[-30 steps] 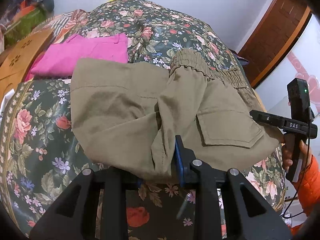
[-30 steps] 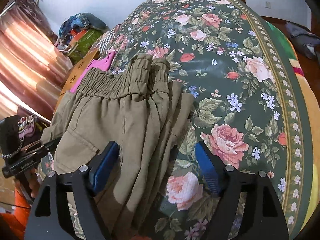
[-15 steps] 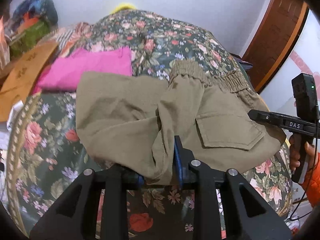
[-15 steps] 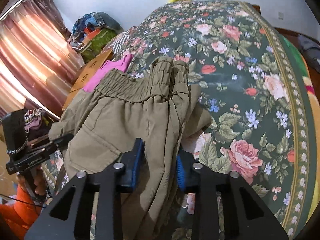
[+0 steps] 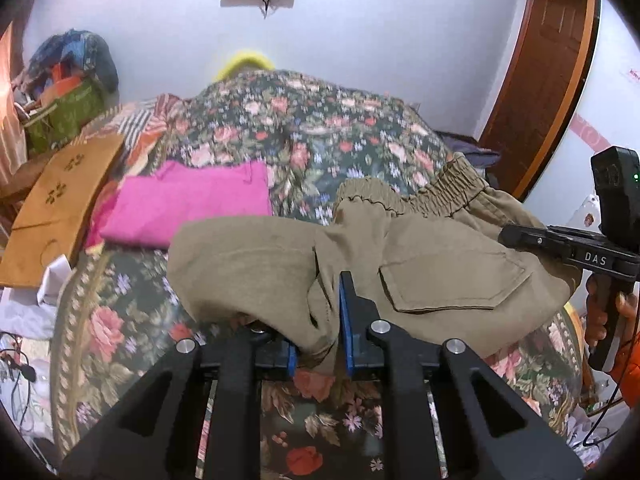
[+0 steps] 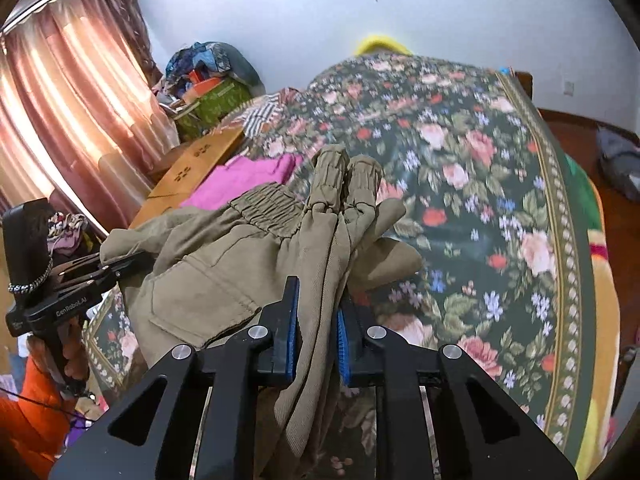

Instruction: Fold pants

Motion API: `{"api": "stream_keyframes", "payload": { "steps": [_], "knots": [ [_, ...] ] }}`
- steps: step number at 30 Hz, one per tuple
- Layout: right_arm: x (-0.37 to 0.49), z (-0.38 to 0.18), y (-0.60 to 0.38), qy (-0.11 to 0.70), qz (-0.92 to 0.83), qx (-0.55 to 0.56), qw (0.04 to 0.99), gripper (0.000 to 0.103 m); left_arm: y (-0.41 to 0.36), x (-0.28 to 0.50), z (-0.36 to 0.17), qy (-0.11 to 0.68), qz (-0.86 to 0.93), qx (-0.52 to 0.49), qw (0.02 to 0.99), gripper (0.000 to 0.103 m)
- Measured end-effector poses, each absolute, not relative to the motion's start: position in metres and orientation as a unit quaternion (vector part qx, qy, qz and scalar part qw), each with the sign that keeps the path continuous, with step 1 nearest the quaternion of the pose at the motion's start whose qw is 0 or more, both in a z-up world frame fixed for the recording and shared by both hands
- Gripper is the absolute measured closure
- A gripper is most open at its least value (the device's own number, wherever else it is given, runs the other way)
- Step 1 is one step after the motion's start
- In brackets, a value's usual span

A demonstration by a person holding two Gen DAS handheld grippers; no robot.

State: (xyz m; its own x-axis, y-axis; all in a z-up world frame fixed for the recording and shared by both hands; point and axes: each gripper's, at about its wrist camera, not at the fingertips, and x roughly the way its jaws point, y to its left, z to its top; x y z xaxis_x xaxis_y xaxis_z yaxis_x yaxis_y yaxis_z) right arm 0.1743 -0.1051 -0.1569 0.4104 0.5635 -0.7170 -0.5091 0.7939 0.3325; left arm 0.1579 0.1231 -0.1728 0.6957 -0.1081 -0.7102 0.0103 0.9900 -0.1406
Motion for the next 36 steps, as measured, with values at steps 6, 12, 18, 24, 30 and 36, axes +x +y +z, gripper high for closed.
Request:
{"api": "stream_keyframes", "payload": {
  "steps": [6, 12, 18, 24, 30, 36],
  "knots": [
    [0.177, -0.136, -0.088, 0.412, 0.330, 0.016, 0.849, 0.089, 0.144, 0.160, -0.153, 0.361, -0.024, -0.067, 0.930, 0.087],
    [0.185, -0.117, -0.062, 0.383, 0.342, -0.002, 0.858, 0.089, 0.178, 0.173, -0.134, 0.340, -0.020, -0.082, 0.936, 0.087],
    [0.199, -0.106, -0.031, 0.361, 0.355, -0.023, 0.862, 0.089, 0.207, 0.189, -0.123, 0.326, -0.007, -0.085, 0.942, 0.087],
    [0.221, -0.100, 0.002, 0.344, 0.366, -0.039, 0.864, 0.089, 0.240, 0.209, -0.118, 0.316, 0.013, -0.079, 0.946, 0.087],
    [0.245, -0.099, 0.035, 0.332, 0.377, -0.052, 0.863, 0.089, 0.278, 0.237, -0.120, 0.322, 0.019, -0.093, 0.942, 0.087],
    [0.269, -0.107, 0.066, 0.322, 0.385, -0.062, 0.863, 0.089, 0.308, 0.263, -0.123, 0.316, 0.039, -0.074, 0.945, 0.087]
  ]
}}
